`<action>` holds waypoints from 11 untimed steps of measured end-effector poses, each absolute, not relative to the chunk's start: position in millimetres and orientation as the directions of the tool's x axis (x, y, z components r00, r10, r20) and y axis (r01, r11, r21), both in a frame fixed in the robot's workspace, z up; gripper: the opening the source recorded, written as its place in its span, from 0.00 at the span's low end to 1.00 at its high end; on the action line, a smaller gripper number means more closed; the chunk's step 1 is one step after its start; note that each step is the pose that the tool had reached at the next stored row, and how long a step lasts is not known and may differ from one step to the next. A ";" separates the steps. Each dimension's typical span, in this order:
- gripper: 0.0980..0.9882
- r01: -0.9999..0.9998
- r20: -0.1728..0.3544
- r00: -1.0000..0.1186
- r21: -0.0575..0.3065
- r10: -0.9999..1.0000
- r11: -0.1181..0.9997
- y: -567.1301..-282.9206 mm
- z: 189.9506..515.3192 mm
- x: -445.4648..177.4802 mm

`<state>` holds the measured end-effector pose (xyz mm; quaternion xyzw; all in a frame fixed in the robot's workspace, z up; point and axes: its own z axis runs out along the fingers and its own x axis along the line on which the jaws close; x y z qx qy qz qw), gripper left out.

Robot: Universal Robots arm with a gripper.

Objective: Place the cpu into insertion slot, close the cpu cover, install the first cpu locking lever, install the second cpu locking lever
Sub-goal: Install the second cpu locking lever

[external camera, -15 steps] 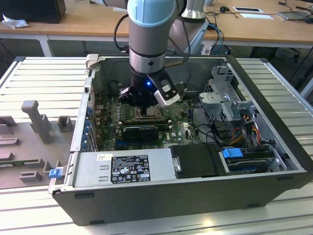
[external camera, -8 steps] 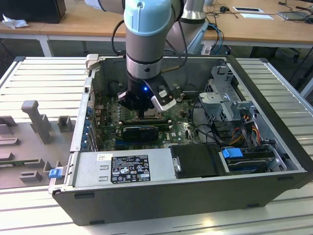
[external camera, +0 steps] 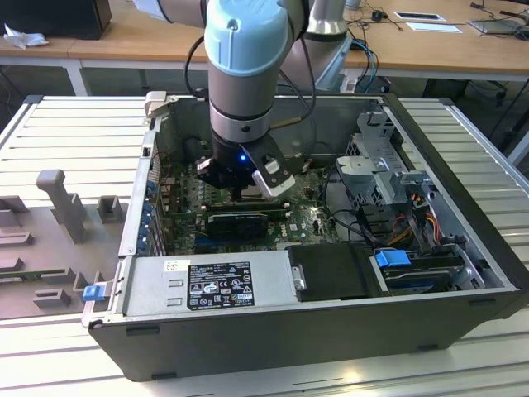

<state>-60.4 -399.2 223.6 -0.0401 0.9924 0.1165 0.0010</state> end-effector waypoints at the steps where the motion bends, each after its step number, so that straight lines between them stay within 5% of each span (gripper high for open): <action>1: 0.01 -0.081 -0.012 -0.997 0.234 -0.081 0.969 -401.2 223.5 -61.5; 11: 0.01 -0.098 -0.017 -0.995 0.278 -0.097 0.956 -403.3 211.1 -69.8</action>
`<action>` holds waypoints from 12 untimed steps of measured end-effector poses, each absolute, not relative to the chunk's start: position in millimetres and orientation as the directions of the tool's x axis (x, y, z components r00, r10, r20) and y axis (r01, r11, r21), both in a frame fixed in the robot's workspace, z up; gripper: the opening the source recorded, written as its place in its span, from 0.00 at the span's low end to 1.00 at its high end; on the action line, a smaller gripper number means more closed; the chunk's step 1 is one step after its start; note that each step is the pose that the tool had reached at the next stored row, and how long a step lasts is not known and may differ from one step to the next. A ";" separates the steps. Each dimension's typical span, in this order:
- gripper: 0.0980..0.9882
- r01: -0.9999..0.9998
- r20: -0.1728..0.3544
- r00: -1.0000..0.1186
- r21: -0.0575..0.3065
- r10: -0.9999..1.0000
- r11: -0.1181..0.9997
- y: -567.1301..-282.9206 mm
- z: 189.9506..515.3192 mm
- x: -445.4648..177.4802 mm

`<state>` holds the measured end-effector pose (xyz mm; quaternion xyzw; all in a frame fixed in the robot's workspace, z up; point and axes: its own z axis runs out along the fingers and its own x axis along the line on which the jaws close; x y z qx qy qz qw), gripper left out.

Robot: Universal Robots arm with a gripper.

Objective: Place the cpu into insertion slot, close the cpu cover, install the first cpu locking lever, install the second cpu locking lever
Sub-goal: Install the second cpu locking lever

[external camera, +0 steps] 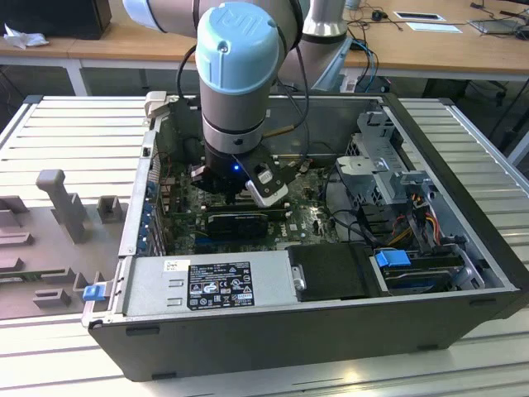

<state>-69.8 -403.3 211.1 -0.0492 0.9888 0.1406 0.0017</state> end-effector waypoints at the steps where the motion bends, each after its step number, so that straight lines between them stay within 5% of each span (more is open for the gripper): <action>1: 0.01 -0.098 -0.019 -0.995 0.281 -0.097 0.955 -403.2 209.4 -70.9; 12: 0.01 -0.101 -0.023 -0.995 0.307 -0.099 0.946 -402.7 196.5 -74.9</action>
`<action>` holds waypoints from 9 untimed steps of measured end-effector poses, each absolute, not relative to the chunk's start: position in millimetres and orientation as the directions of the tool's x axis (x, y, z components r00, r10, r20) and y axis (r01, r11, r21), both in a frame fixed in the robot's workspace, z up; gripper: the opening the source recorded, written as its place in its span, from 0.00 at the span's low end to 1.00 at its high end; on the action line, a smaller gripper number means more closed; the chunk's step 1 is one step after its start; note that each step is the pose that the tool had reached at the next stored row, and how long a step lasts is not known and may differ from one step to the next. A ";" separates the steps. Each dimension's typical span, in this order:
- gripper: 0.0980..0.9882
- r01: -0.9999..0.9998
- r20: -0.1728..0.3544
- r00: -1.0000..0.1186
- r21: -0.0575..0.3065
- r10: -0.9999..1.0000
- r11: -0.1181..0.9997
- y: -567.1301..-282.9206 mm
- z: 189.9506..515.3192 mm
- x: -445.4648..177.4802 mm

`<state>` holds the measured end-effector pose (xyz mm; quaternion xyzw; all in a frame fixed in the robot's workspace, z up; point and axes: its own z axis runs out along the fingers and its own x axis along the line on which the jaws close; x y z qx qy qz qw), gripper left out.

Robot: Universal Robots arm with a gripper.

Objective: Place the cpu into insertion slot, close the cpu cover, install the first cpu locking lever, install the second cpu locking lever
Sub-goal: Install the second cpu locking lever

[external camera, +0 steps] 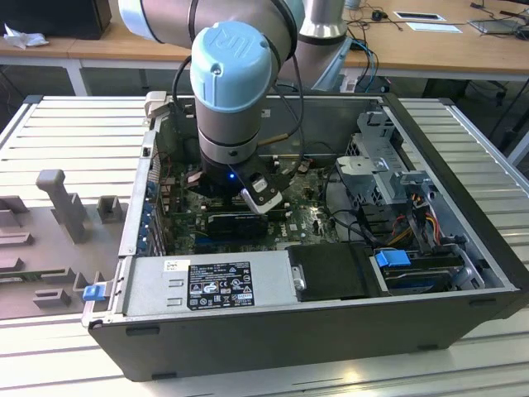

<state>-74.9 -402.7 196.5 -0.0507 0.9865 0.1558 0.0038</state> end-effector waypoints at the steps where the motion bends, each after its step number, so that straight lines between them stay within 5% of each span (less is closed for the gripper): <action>1: 0.01 -0.102 -0.023 -0.995 0.308 -0.099 0.946 -402.5 196.1 -74.8; 9: 0.01 -0.102 -0.024 -0.995 0.315 -0.100 0.943 -401.3 195.0 -76.3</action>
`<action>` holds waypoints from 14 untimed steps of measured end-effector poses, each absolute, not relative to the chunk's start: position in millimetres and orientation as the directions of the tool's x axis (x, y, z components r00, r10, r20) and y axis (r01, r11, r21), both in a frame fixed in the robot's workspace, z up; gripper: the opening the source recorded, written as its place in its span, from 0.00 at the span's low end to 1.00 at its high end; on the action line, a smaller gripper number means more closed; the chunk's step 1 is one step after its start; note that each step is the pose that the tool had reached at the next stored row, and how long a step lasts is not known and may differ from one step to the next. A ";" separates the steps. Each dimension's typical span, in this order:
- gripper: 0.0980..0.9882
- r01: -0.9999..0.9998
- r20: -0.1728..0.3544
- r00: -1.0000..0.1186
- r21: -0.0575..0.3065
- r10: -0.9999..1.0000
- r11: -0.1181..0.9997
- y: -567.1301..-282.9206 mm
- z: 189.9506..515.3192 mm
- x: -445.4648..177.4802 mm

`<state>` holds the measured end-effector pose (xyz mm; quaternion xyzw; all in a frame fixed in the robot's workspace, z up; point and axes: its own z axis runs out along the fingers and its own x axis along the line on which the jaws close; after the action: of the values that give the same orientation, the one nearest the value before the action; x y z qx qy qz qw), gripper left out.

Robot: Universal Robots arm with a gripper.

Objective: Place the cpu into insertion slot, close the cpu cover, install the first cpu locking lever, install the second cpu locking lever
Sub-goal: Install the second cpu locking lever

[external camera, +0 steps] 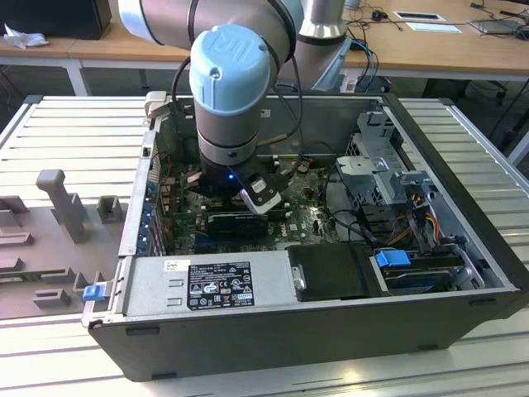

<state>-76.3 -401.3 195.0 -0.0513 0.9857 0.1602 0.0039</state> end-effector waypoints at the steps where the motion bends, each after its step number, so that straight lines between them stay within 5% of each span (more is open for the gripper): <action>1: 0.01 -0.103 -0.024 -0.995 0.316 -0.100 0.943 -401.3 196.0 -76.4; 14: 0.01 -0.102 -0.024 -0.995 0.318 -0.100 0.943 -401.2 231.3 -76.6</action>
<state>-76.6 -401.2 231.3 -0.0513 0.9855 0.1616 0.0039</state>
